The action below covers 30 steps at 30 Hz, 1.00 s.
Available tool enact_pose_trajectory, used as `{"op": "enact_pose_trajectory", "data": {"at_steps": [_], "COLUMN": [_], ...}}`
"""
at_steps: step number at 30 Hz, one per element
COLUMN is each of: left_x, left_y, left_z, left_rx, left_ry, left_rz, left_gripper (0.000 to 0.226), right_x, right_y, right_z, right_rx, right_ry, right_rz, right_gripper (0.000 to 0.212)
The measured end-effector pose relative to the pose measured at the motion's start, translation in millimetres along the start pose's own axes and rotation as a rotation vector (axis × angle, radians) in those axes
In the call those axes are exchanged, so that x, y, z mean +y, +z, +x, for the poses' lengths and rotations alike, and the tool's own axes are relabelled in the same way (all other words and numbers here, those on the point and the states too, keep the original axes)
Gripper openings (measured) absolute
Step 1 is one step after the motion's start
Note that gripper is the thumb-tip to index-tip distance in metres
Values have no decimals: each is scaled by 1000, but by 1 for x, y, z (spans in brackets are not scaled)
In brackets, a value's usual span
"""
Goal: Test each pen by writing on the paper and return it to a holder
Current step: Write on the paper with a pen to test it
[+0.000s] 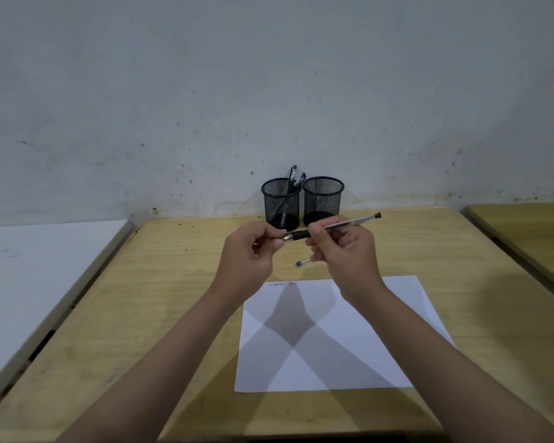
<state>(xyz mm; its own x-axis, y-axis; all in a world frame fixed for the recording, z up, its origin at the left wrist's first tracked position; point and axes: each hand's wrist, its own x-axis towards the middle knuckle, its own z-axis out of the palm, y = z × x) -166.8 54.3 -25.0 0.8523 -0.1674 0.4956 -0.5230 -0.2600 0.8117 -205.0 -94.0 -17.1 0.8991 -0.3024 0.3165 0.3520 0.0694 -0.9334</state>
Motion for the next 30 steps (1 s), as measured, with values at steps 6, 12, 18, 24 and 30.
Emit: {"op": "enact_pose_trajectory", "data": {"at_steps": [6,12,18,24,30], "left_x": [15,18,16,10,6], "left_y": [-2,-6,-13,-16,-11], "left_z": [0,17,23,34,51], "left_rx": [55,121,17,25,79], "left_ry": [162,6,-8,45,-6], "left_rz": [56,110,121,59,-166], "left_gripper": [14,18,21,33,27], "right_x": [-11,-18,-20,-14,-12], "right_y": [1,-2,-11,-4,1], "right_z": [0,2,29,47,71], "right_rx": [-6,-148,-262,-441,-427], "right_ry": [84,78,-688,-697,-674], "right_rz": [115,-307,-886,-906,-911], "right_gripper": [14,21,18,13,23]}}
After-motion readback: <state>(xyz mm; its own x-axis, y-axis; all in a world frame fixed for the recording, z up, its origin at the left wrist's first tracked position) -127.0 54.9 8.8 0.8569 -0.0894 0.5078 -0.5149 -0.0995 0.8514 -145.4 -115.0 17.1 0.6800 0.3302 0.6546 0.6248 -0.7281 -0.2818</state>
